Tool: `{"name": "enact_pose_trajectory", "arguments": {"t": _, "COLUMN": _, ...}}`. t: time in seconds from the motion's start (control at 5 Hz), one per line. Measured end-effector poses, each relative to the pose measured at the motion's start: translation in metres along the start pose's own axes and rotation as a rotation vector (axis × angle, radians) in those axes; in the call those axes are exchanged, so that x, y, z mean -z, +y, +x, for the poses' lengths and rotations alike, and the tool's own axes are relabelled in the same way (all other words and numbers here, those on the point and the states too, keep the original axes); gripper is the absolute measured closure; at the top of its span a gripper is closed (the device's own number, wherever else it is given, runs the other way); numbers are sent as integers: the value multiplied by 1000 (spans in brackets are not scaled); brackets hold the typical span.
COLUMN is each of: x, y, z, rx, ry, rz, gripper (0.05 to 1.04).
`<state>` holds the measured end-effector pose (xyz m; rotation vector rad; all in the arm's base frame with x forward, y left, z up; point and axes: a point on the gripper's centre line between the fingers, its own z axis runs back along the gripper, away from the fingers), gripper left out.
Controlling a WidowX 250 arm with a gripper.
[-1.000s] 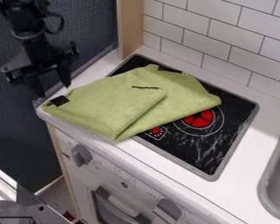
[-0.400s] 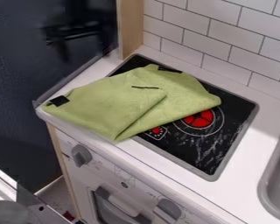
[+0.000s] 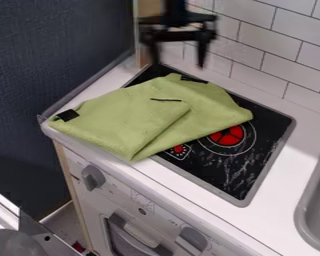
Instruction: Move the cloth to the left of the table
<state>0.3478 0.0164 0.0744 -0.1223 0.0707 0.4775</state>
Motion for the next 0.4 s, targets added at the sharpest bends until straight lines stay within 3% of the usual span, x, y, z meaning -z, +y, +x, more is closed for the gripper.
{"name": "enact_pose_trajectory", "arguments": {"t": 0.2, "x": 19, "y": -38, "z": -29, "rx": 138, "ry": 58, "rz": -46, "gripper": 83}}
{"name": "enact_pose_trajectory", "arguments": {"t": 0.4, "x": 34, "y": -69, "z": -57, "rx": 282, "ry": 80, "rz": -71, "gripper": 83}}
